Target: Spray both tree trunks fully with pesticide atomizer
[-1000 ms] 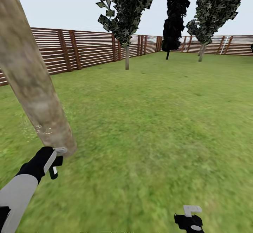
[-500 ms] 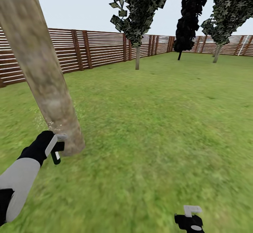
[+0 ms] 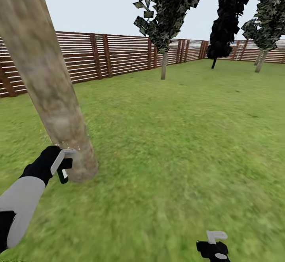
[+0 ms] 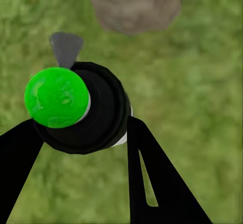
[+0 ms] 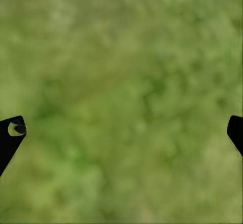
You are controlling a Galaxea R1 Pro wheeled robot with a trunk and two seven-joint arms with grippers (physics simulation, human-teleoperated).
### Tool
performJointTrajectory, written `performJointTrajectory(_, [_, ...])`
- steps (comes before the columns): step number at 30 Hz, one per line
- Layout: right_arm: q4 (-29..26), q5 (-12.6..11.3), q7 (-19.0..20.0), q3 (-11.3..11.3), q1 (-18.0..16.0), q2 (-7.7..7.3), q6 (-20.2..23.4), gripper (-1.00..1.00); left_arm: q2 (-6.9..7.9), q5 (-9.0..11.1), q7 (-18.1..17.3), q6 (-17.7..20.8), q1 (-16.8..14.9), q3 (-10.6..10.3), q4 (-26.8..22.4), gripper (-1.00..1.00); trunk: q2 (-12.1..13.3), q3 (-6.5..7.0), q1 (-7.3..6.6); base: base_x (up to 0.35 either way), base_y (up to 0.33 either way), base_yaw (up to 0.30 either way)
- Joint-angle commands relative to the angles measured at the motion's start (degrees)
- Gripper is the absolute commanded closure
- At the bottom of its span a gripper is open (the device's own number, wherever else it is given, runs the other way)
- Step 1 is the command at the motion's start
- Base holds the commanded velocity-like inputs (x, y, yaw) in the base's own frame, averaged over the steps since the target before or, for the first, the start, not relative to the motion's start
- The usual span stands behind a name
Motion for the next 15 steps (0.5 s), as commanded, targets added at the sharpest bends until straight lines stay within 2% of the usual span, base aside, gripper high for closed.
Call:
performJointTrajectory(1, [0.11,0.53,-0.11,-0.44,-0.05,0.00,-0.28,-1.00,-0.04,0.57,0.49,0.20,-0.35,-0.02,-0.05,1.00,-0.02,-0.05,0.02,0.237,-0.190,0.276])
performJointTrajectory(9, [0.11,0.53,-0.11,-0.44,-0.05,0.00,-0.28,-1.00,-0.17,0.57,0.49,0.20,-0.78,-0.04,0.02,1.00,-0.02,-0.05,0.02,0.190,-0.223,0.274])
performJointTrajectory(15, [0.11,0.53,-0.11,-0.44,-0.05,0.00,-0.28,-1.00,-0.18,0.57,0.49,0.20,-0.67,-0.04,0.03,1.00,-0.02,-0.05,0.02,0.144,-0.254,0.053])
